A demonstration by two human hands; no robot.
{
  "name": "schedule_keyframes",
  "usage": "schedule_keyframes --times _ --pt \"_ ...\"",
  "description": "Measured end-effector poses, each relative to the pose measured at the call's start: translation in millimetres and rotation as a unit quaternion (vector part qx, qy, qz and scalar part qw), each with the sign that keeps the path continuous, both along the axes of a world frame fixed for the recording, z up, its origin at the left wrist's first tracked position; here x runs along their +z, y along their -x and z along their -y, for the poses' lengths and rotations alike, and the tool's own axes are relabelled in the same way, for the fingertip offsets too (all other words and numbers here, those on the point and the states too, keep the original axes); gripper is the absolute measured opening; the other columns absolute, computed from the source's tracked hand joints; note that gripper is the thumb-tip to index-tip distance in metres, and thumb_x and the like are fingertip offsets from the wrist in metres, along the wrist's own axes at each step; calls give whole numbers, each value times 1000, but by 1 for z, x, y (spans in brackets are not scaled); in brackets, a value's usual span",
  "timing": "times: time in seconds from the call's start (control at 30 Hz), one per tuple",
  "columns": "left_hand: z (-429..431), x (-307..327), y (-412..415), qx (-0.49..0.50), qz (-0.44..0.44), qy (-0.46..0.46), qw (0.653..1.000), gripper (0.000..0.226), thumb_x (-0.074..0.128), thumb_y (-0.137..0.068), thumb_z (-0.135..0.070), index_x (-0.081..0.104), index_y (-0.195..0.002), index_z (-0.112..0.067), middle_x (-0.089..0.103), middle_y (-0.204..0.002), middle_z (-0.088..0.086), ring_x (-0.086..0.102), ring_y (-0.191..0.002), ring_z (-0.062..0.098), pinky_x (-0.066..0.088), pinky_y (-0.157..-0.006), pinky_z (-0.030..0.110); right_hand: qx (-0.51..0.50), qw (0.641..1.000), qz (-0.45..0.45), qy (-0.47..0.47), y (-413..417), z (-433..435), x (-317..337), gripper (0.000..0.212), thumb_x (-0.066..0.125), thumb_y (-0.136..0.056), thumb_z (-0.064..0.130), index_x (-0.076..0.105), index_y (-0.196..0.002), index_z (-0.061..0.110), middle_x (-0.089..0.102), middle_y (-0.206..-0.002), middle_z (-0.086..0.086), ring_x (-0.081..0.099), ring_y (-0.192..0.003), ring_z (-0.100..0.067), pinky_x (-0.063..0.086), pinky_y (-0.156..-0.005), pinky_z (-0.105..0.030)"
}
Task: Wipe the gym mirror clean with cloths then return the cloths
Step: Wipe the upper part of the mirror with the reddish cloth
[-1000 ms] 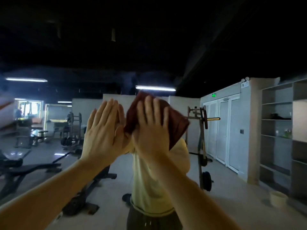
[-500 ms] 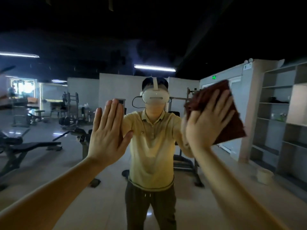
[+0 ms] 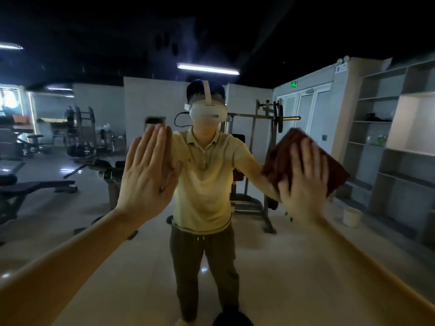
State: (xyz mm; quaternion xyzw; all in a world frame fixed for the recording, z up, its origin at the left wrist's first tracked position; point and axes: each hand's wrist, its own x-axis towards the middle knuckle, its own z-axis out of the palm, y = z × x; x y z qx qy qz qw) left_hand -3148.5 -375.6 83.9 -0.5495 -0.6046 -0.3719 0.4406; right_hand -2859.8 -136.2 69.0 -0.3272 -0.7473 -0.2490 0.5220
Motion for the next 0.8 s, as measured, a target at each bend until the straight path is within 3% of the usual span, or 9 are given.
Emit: schedule_keyframes --times 0.1,0.17,0.33,0.43,0.5,0.6,0.67,0.73,0.8 --pt "22 -39 7 13 -26 47 998 79 40 -105 -45 12 -167 -6 11 -175 12 9 -163 29 13 -130 57 -11 977 -193 92 55 36 6 76 43 -95 28 20 -165 11 13 -173 -16 9 -160 -36 12 -127 -61" --pt "29 -57 18 37 -32 64 997 81 41 -103 -44 10 -167 -6 8 -176 12 7 -163 31 13 -129 60 23 979 -182 92 110 75 -7 82 46 -94 31 13 -167 13 9 -174 -16 6 -160 -37 7 -128 -61" --pt "19 -82 43 76 -27 53 995 78 33 -107 -47 6 -167 -5 1 -176 15 3 -163 33 8 -130 60 123 988 92 2 184 143 -103 72 34 -106 48 11 -168 18 -2 -175 -8 0 -162 -31 -8 -129 -51" --pt "4 -94 54 98 -39 53 993 89 34 -103 -58 3 -167 -3 -1 -175 18 1 -162 35 8 -129 63 107 952 267 -100 145 118 -131 75 40 -103 46 12 -168 20 -2 -176 -6 2 -162 -28 -8 -129 -50" --pt "-4 -97 60 110 -44 37 992 93 34 -102 -64 4 -167 -3 -1 -175 18 1 -162 35 3 -130 60 83 946 293 -113 101 82 -122 83 49 -100 43 4 -168 24 -5 -175 -2 1 -162 -26 -1 -130 -51" --pt "-9 -99 64 107 -54 16 993 92 33 -103 -66 7 -167 -5 2 -175 17 4 -162 34 0 -130 56 25 986 162 -43 41 42 -94 81 47 -101 40 2 -167 27 -5 -175 -1 4 -162 -28 9 -130 -54" --pt "-9 -101 66 102 -56 6 993 92 33 -103 -65 9 -167 -4 3 -175 17 5 -162 35 0 -130 56 -25 997 -25 66 32 36 -81 76 41 -101 38 9 -168 21 2 -175 -7 8 -161 -31 11 -130 -55" --pt "-10 -102 65 98 -59 -2 993 92 34 -103 -65 10 -167 -4 4 -175 18 6 -162 36 2 -130 57 -40 965 -210 149 58 49 -79 73 35 -101 33 13 -167 13 10 -174 -14 10 -160 -34 15 -127 -60" --pt "-9 -102 64 92 -59 -5 994 92 34 -103 -65 10 -167 -4 4 -175 18 6 -162 36 3 -130 58 -20 942 -289 170 101 74 -93 72 34 -100 29 16 -166 7 14 -172 -19 12 -160 -38 17 -126 -63"
